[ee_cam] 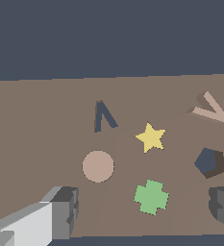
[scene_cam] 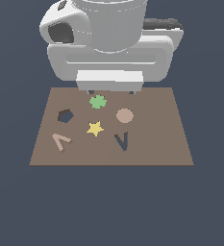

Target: Insert a designated object into the corresponding slot on a board.

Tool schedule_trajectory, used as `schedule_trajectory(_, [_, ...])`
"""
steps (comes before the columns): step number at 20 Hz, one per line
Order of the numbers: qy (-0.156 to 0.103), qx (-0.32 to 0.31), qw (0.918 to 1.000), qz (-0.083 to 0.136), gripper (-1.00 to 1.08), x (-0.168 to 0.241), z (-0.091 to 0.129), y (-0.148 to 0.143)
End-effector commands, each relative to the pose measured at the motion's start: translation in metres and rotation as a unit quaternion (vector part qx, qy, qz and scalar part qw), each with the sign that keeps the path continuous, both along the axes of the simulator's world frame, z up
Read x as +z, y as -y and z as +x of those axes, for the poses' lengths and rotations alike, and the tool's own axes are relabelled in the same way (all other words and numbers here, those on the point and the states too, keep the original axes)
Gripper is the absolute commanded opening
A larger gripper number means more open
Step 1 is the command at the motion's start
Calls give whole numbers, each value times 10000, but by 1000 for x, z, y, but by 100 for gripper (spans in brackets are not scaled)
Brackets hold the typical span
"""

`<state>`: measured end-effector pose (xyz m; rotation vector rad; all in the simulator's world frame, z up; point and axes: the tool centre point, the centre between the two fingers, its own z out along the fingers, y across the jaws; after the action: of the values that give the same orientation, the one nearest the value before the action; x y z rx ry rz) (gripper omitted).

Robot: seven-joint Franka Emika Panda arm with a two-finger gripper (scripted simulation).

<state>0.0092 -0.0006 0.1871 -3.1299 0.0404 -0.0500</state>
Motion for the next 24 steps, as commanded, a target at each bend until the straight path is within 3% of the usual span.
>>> schedule_trajectory(1, [0, 0, 10000, 0, 100, 0, 0, 0])
schedule_trajectory(13, [-9, 364, 9993, -8, 100, -11, -1, 13])
schedule_trajectory(24, [-34, 1348, 9909, -31, 100, -39, 2, 50])
